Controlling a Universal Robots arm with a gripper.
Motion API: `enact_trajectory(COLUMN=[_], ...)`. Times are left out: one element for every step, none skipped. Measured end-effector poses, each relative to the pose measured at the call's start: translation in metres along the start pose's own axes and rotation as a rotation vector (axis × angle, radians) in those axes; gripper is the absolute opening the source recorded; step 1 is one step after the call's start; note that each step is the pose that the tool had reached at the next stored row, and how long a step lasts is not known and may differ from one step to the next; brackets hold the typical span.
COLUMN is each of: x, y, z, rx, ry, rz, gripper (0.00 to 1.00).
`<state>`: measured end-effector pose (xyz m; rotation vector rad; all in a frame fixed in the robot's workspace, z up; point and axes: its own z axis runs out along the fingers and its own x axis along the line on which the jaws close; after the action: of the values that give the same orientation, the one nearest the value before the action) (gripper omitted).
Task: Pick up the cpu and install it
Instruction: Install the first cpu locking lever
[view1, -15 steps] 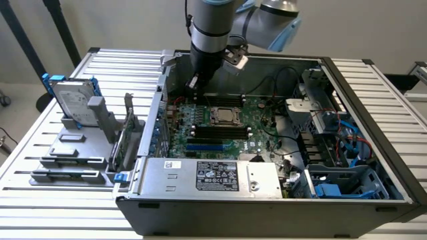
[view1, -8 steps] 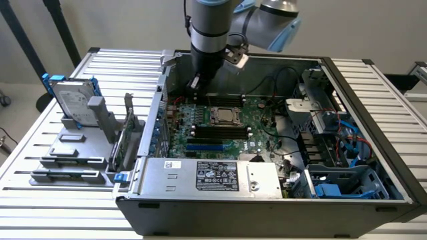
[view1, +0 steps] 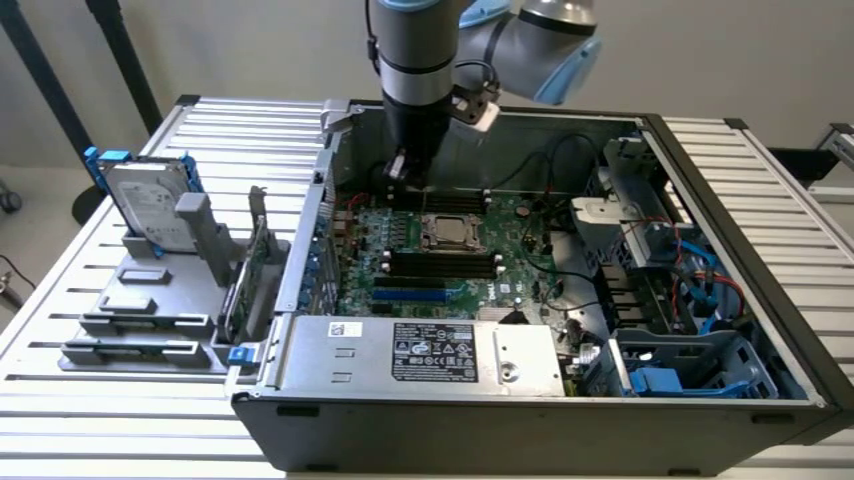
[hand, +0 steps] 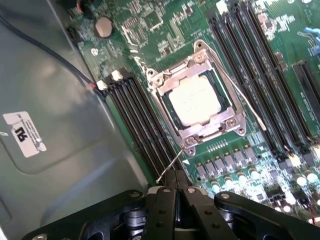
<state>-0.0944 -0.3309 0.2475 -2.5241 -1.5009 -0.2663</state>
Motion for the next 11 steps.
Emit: enact_trajectory(x=[0.0000, -0.0001, -0.0002, -0.0004, -0.0008, -0.0013, -0.0018, -0.0026, -0.0034, -0.0040, -0.0044], y=[0.0001, 0.0001, 0.0003, 0.0004, 0.0006, 0.0008, 0.0011, 0.0014, 0.0017, 0.0019, 0.0020], z=[0.0000, 0.0000, 0.0000, 0.0001, 0.0005, 0.0011, 0.0024, 0.0040, 0.0056, 0.0074, 0.0091], rx=[-0.0087, -0.0174, -0.0247, -0.0316, -0.0378, -0.0429, -0.0457, -0.0478, -0.0497, -0.0518, -0.0552], ry=[0.0049, 0.0097, 0.0137, 0.0173, 0.0205, 0.0233, 0.0248, 0.0252, 0.0259, 0.0262, 0.0269], rz=[-0.002, -0.004, -0.005, -0.006, -0.006, -0.005, -0.003, 0.001, 0.006, 0.014, 0.026], gripper=[0.11, 0.11, 0.11, 0.11, 0.11, 0.11, 0.11, 0.11, 0.11, 0.11, 0.11])
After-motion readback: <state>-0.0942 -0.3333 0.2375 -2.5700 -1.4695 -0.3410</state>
